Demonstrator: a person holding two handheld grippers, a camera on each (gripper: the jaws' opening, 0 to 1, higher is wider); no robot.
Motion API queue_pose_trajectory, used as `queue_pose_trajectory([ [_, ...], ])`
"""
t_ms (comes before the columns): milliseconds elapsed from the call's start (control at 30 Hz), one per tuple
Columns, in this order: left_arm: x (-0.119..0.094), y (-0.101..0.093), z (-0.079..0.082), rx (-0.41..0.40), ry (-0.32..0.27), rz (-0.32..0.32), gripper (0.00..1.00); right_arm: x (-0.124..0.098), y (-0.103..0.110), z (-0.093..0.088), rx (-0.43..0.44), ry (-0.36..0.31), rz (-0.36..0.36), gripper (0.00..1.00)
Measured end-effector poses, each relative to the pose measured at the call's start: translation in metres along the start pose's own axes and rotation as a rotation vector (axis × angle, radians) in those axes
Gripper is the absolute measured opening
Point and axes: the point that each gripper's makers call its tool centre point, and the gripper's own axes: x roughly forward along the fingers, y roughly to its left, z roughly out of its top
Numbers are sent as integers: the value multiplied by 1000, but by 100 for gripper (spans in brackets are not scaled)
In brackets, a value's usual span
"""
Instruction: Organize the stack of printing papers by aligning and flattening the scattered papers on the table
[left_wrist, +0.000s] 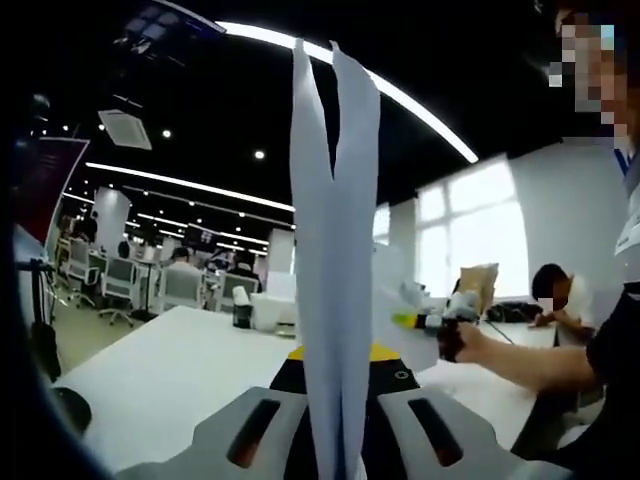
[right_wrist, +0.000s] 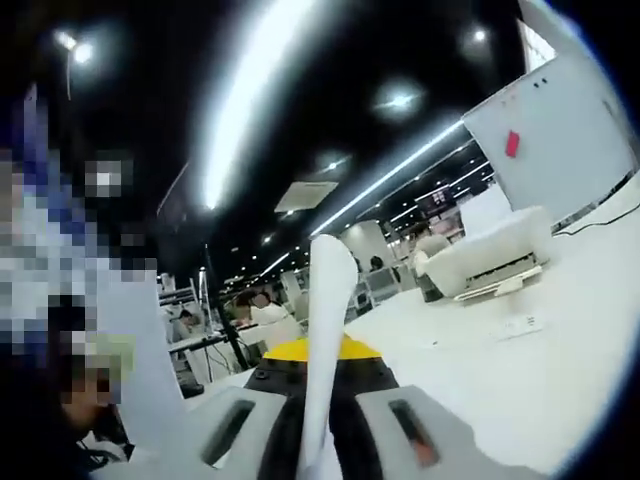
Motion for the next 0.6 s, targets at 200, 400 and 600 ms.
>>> queue_pose_trajectory([
  [200,-1,1,0,-1,1,3,6,1,-4,6,-1,-5,10,0],
  [400,-1,2,1,-2,2,6,6,-1,-14,16,9,-26,25,0],
  [600,0,3,1,-7,3,10,6,-3,-7,26,8,-53,48,0],
])
